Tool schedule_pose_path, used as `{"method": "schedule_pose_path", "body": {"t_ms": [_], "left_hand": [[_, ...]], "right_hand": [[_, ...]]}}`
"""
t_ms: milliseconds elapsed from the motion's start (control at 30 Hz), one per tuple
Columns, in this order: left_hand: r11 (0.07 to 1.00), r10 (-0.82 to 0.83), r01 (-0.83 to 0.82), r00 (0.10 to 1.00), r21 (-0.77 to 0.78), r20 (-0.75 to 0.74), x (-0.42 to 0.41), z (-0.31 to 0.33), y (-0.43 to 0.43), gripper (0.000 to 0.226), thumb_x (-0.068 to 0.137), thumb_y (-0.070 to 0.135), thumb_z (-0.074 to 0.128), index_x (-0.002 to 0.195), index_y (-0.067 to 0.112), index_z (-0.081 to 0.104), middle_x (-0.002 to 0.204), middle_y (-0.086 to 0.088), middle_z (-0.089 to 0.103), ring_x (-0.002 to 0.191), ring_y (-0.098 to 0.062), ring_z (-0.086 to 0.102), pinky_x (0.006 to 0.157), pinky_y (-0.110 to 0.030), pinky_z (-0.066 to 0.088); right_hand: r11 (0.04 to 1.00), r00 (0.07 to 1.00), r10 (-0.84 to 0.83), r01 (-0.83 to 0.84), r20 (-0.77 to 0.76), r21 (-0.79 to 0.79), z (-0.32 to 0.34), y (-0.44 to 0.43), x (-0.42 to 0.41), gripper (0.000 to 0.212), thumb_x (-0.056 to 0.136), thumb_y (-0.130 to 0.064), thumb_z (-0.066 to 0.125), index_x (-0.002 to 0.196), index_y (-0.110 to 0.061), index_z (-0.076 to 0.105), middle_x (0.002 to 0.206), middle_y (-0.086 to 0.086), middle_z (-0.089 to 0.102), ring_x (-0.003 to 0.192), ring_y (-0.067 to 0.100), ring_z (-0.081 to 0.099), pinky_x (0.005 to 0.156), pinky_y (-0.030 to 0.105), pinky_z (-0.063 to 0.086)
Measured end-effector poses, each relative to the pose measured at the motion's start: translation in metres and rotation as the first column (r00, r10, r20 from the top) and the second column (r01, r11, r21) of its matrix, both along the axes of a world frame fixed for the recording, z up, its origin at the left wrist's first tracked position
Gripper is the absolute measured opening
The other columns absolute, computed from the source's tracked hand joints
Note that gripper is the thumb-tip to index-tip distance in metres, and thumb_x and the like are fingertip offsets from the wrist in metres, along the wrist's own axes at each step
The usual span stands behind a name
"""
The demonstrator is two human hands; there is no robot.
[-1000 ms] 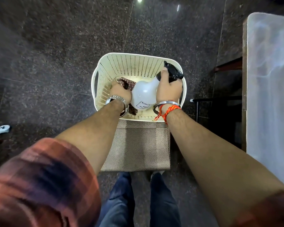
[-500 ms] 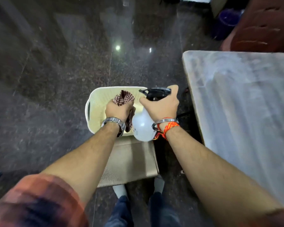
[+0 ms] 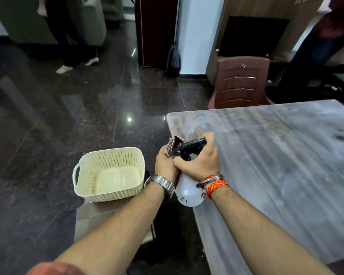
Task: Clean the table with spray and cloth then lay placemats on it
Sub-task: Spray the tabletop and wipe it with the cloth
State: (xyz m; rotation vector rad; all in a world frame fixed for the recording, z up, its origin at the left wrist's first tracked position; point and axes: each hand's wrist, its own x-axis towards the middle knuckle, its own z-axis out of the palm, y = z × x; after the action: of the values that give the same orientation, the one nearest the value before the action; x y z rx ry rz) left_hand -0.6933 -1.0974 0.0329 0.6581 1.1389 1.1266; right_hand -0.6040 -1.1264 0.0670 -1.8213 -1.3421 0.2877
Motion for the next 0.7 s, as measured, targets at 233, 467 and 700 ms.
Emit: {"method": "schedule_pose_path", "body": {"t_ms": [233, 467, 700], "left_hand": [[0.983, 0.106, -0.067, 0.968, 0.169, -0.228, 0.076, 0.023, -0.064, 0.022, 0.084, -0.004, 0.058, 0.089, 0.015, 0.066, 0.084, -0.002, 0.068, 0.076, -0.012, 0.06, 0.073, -0.028, 0.055], [0.978, 0.172, -0.132, 0.947, 0.16, -0.272, 0.118, 0.02, -0.09, 0.021, 0.086, -0.006, 0.057, 0.096, 0.01, 0.065, 0.077, 0.002, 0.065, 0.067, -0.007, 0.056, 0.065, -0.021, 0.049], [0.978, 0.12, -0.013, 0.855, 0.21, -0.504, 0.118, 0.015, -0.083, 0.009, 0.088, 0.013, 0.065, 0.085, 0.021, 0.063, 0.072, 0.009, 0.063, 0.064, -0.005, 0.056, 0.063, -0.024, 0.043]], "right_hand": [[0.995, 0.993, 0.061, -0.052, -0.097, 0.087, -0.004, -0.055, 0.083, 0.077, 0.05, -0.047, 0.077, 0.1, -0.02, 0.025, 0.092, -0.01, 0.044, 0.072, 0.005, 0.048, 0.066, 0.019, 0.037], [0.959, 0.96, 0.281, -0.28, 0.013, -0.029, -0.019, -0.08, 0.123, 0.086, 0.075, -0.064, 0.044, 0.136, -0.005, 0.03, 0.12, 0.008, 0.042, 0.113, 0.024, 0.042, 0.092, 0.029, 0.036], [0.915, 0.915, 0.373, -0.39, -0.154, -0.103, -0.025, -0.075, 0.135, 0.08, 0.092, -0.034, 0.057, 0.153, -0.014, 0.01, 0.15, 0.007, 0.034, 0.135, 0.018, 0.035, 0.104, 0.02, 0.022]]}}
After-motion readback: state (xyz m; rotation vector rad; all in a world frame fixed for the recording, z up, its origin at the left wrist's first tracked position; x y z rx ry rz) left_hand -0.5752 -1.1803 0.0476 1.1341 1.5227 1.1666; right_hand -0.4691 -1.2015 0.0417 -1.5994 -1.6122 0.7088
